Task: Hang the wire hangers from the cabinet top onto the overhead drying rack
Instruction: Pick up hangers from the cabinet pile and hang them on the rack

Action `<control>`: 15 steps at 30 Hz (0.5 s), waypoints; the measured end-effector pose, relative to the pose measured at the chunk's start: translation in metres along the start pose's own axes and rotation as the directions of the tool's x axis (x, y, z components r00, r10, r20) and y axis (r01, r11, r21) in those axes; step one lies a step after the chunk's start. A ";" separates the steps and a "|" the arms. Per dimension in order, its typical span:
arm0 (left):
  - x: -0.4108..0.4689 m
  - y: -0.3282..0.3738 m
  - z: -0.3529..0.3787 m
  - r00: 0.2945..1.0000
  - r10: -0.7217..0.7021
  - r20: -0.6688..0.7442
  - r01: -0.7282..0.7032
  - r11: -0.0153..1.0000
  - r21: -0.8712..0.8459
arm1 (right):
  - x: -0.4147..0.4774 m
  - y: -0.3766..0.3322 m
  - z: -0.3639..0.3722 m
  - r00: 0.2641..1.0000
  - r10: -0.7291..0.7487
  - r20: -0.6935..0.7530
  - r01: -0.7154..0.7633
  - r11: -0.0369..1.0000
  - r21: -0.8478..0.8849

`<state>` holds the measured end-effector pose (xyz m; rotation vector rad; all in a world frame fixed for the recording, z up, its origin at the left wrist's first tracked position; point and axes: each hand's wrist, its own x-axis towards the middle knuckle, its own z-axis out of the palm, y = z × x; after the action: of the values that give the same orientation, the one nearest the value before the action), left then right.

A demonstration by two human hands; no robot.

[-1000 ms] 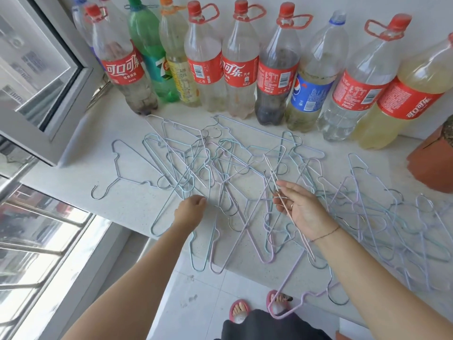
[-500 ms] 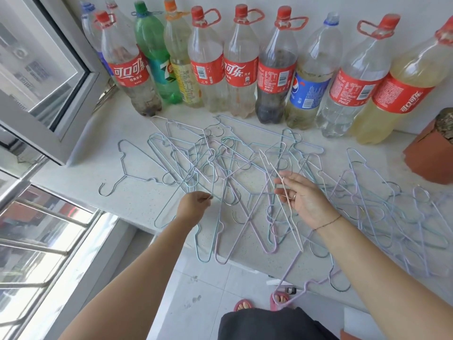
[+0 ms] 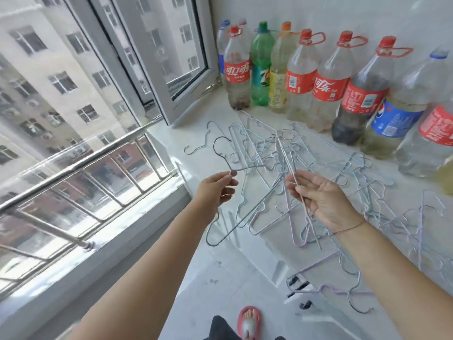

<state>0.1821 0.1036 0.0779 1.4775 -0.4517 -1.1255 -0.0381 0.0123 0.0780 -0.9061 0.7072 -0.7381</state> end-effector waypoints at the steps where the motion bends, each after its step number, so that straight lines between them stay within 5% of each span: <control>1: -0.018 -0.001 -0.009 1.000 -0.008 -0.025 0.006 0.998 -0.059 | -0.004 0.001 0.010 0.999 0.013 0.041 -0.013 1.000 -0.006; 8: -0.152 -0.017 -0.095 0.985 0.036 -0.170 -0.087 0.948 -0.307 | -0.049 0.031 0.109 0.945 0.175 0.276 -0.158 0.984 -0.083; 15: -0.302 -0.048 -0.209 0.874 0.082 -0.480 -0.261 0.911 -0.319 | -0.129 0.101 0.251 0.771 0.335 0.541 -0.265 0.942 -0.205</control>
<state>0.2010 0.4710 0.1229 1.2744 -0.0284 -0.6384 0.1150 0.2651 0.1277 -1.0257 0.3421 -0.1103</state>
